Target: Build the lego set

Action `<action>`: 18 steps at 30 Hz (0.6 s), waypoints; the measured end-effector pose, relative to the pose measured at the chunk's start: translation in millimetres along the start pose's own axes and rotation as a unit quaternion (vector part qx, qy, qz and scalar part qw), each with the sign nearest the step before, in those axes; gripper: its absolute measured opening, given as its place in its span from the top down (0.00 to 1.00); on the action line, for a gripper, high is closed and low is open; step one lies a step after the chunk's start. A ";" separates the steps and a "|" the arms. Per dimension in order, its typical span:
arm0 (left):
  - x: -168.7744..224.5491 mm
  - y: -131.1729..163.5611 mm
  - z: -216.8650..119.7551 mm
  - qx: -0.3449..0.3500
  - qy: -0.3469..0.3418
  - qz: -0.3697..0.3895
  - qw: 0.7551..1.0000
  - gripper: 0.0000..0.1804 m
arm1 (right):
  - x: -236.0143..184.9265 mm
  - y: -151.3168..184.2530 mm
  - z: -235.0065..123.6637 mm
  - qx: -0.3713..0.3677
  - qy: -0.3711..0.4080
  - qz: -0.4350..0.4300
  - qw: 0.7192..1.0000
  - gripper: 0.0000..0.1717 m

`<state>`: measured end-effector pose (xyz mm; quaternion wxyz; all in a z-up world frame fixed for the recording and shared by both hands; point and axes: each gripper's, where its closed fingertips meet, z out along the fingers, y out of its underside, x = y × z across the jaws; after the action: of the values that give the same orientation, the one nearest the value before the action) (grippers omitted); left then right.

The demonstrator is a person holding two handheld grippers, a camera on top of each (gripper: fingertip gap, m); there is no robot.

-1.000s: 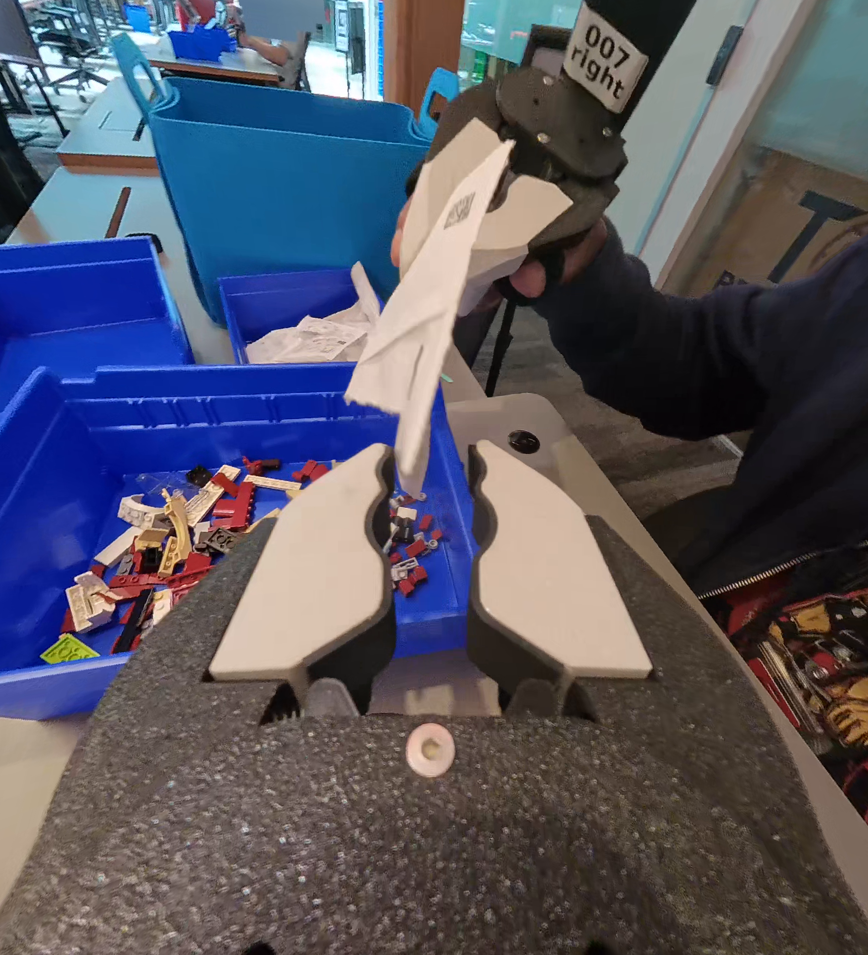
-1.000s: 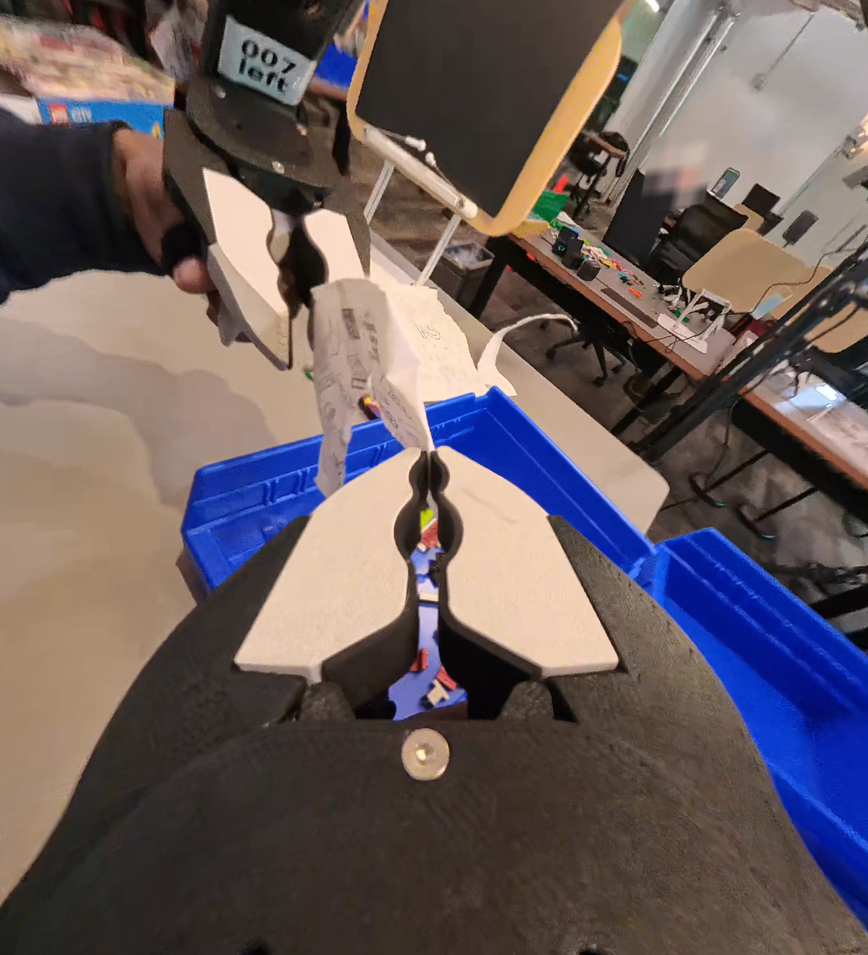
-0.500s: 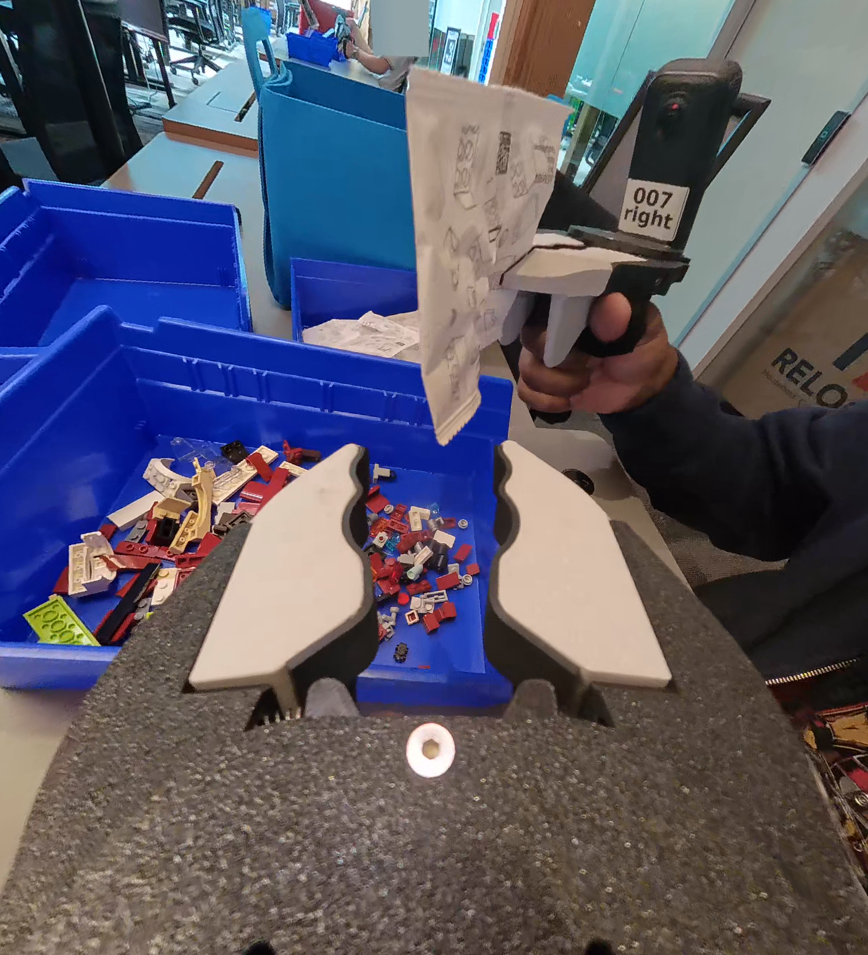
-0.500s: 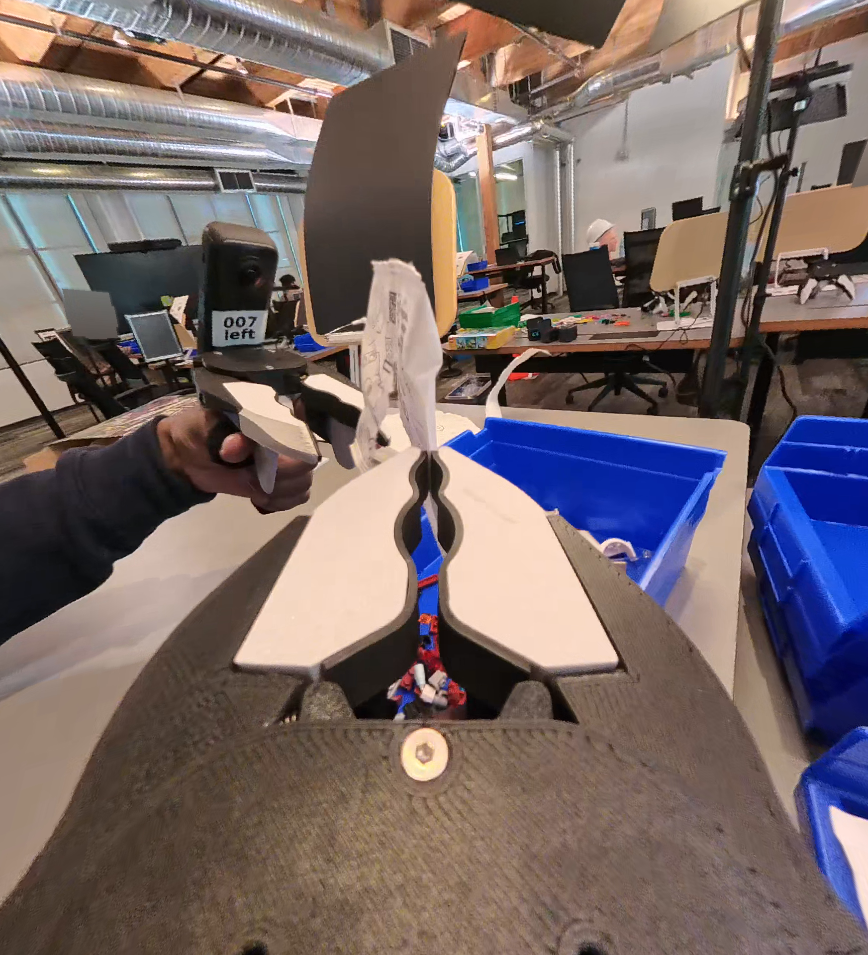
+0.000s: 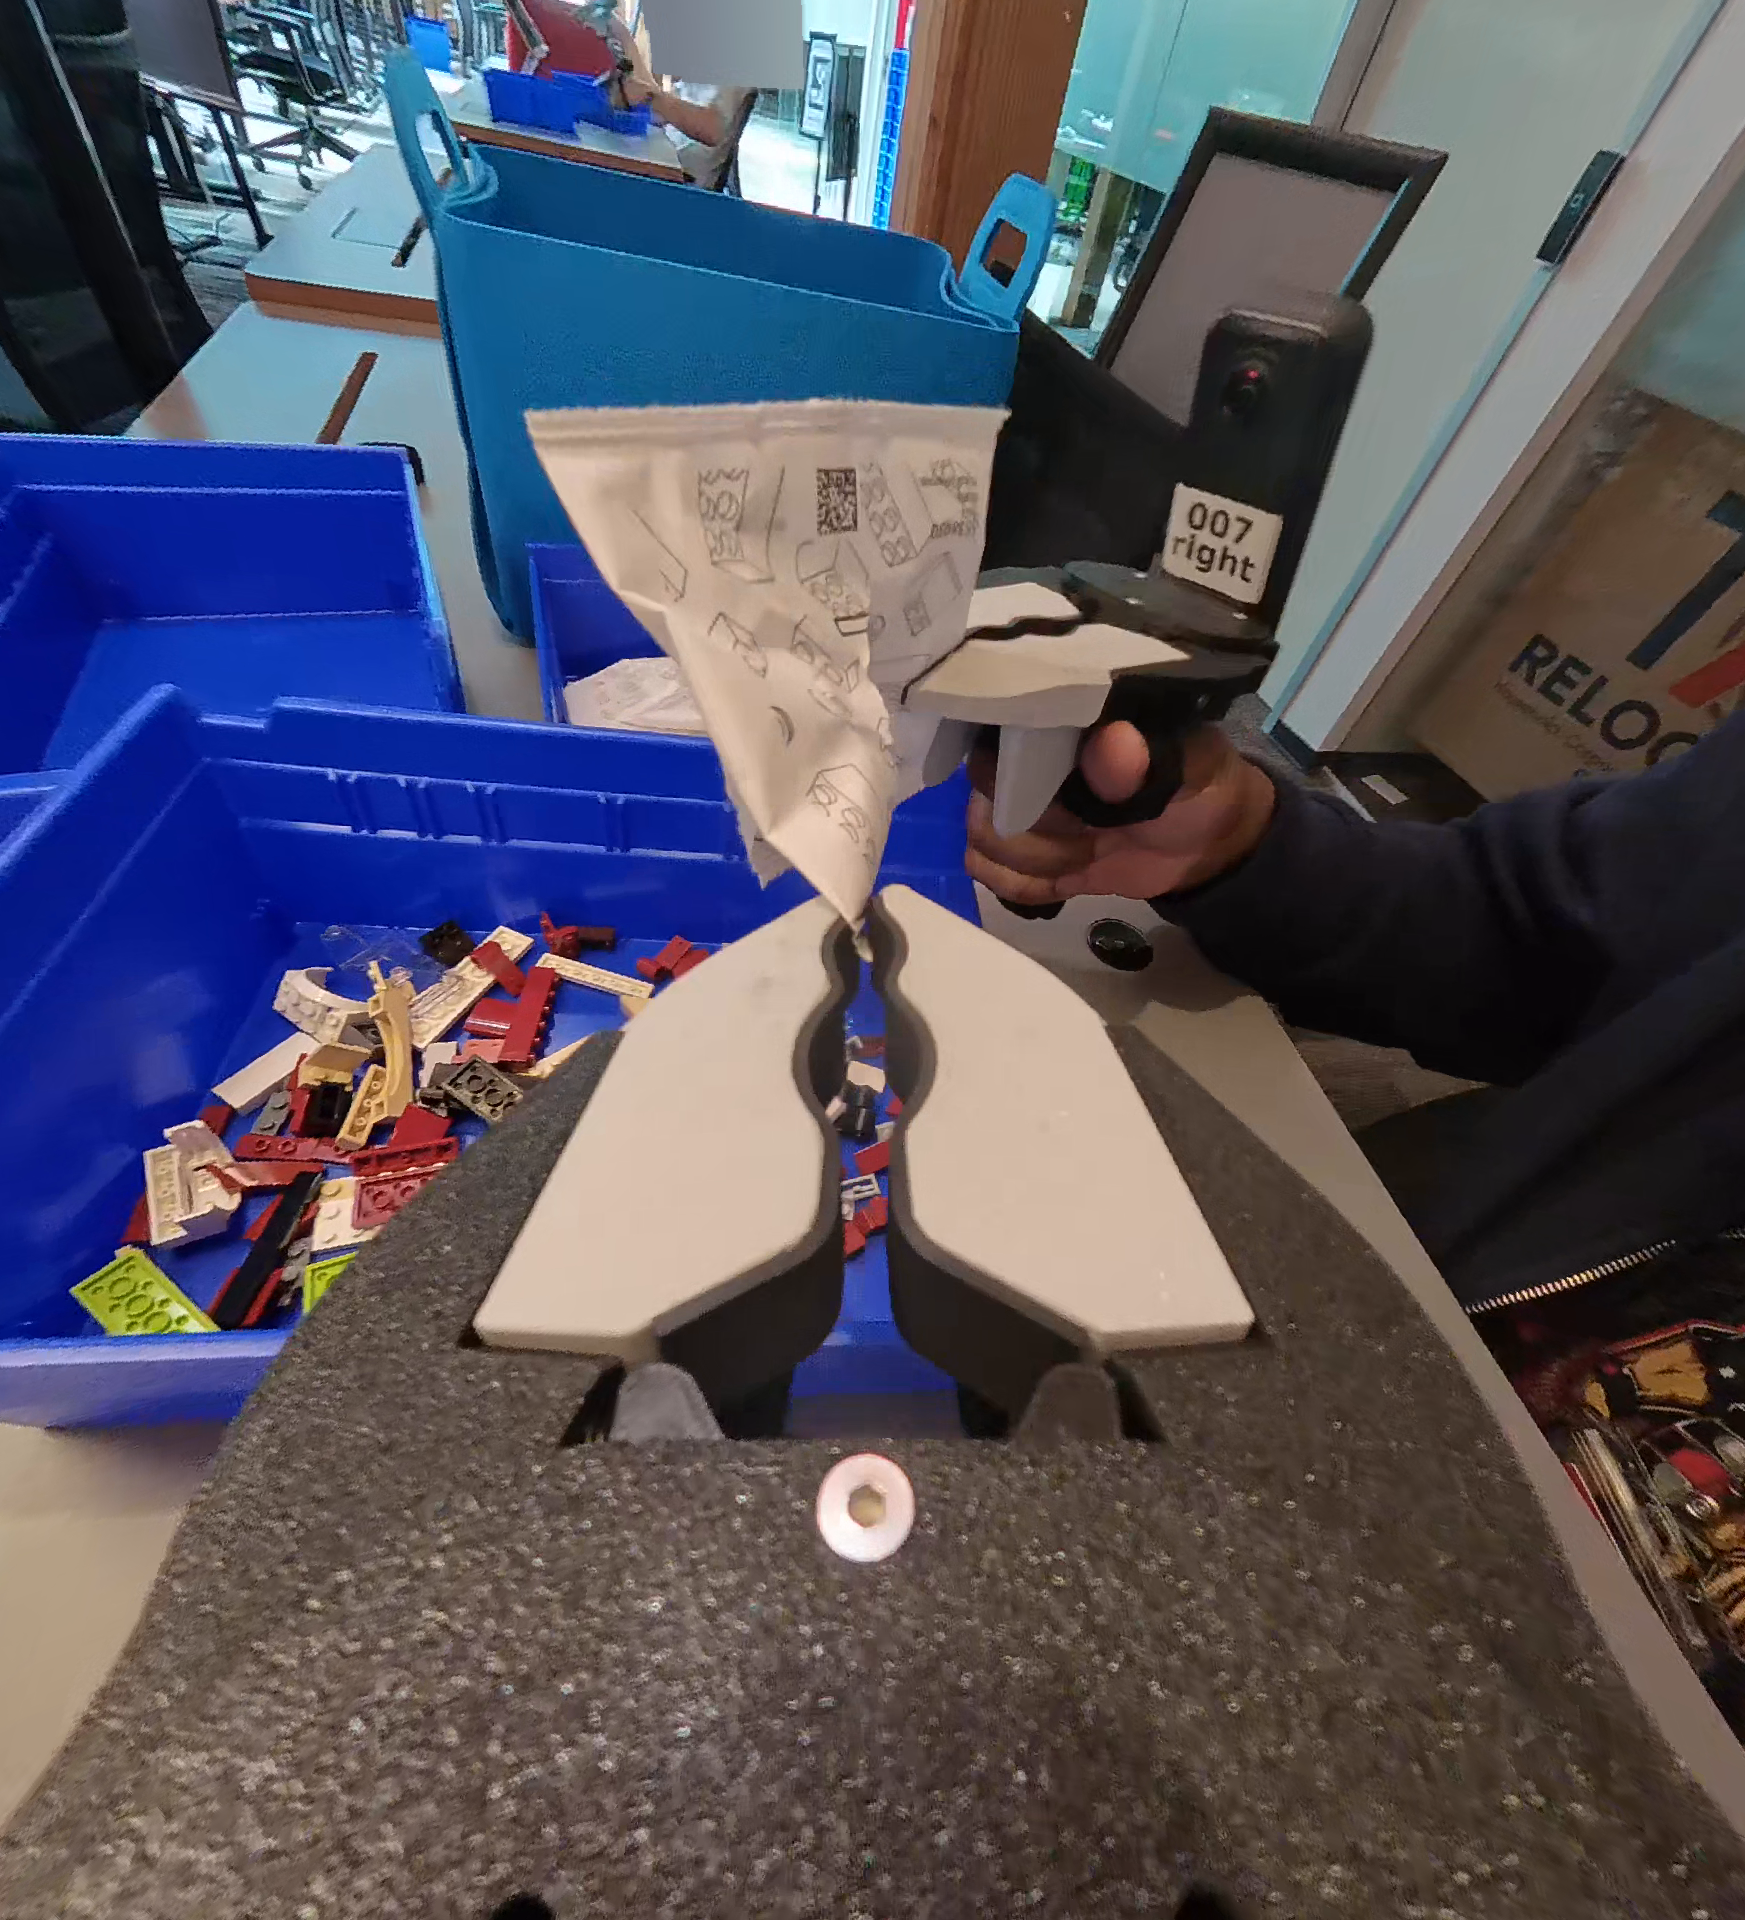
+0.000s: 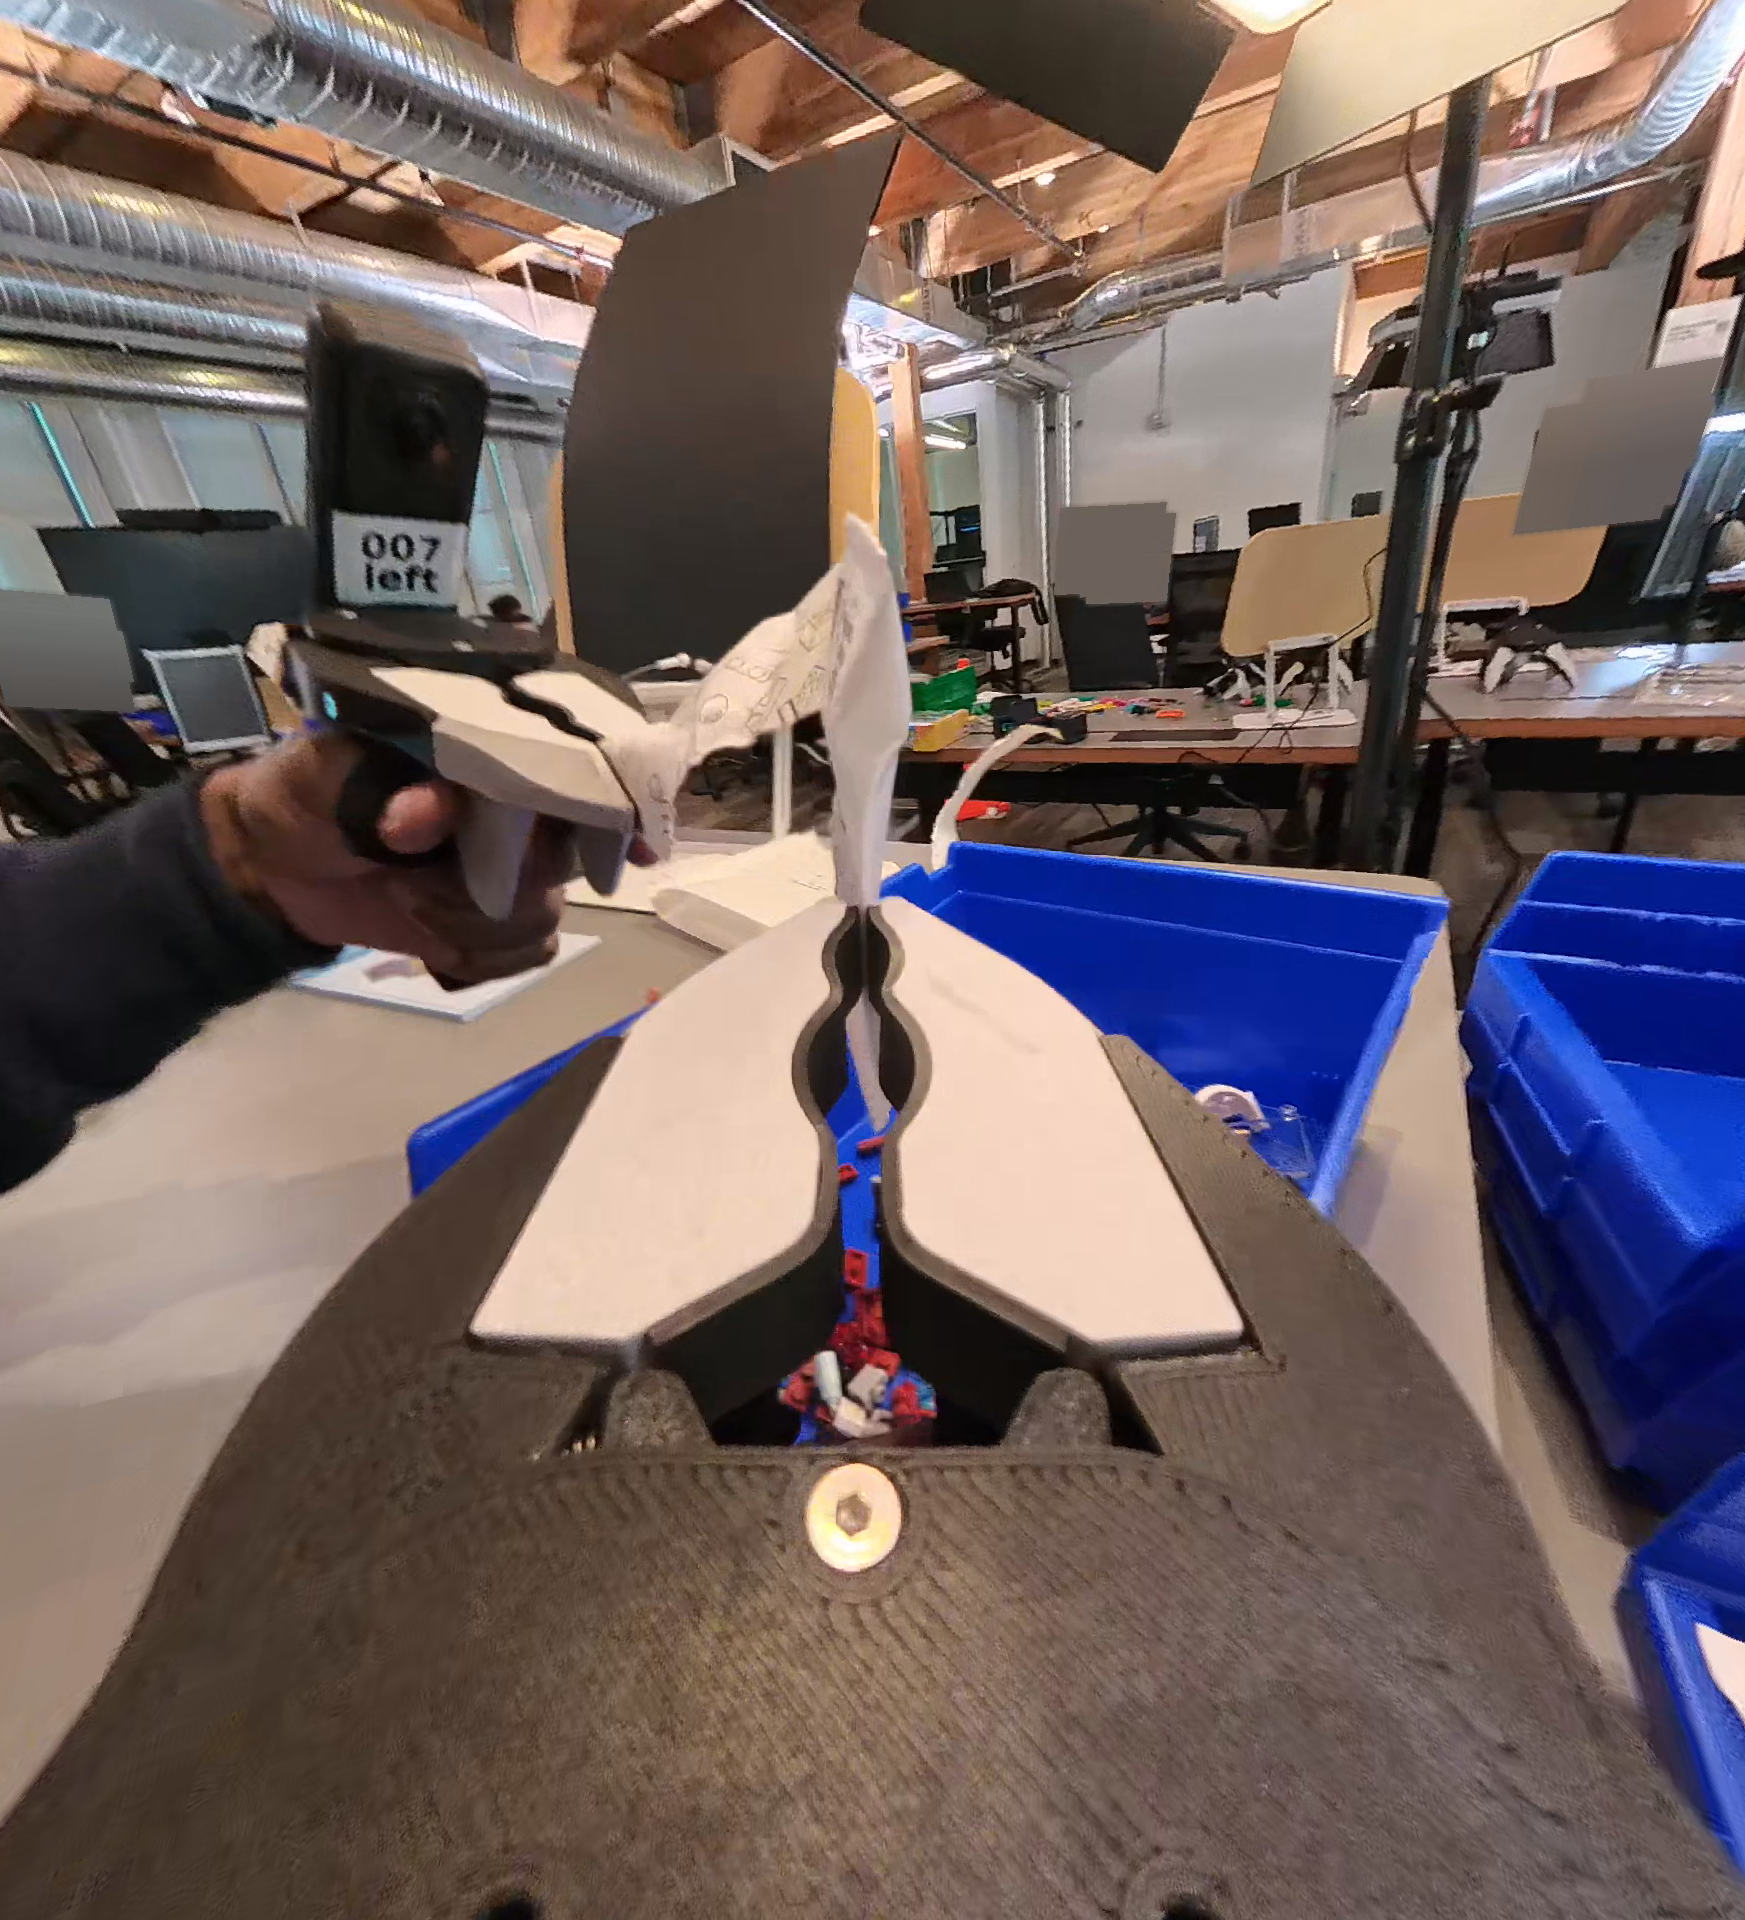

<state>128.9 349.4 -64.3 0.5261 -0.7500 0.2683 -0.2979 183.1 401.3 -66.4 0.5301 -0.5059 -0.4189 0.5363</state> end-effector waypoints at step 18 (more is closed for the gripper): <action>-19.0 -5.0 -8.3 0.079 0.003 -0.139 0.987 0.80 | -13.3 -3.3 -0.5 0.027 0.012 -0.082 0.996 1.00</action>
<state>110.4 359.3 -60.4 0.5368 -0.7350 0.1386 -0.3905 183.0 388.3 -61.9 0.5908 -0.4618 -0.4382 0.4957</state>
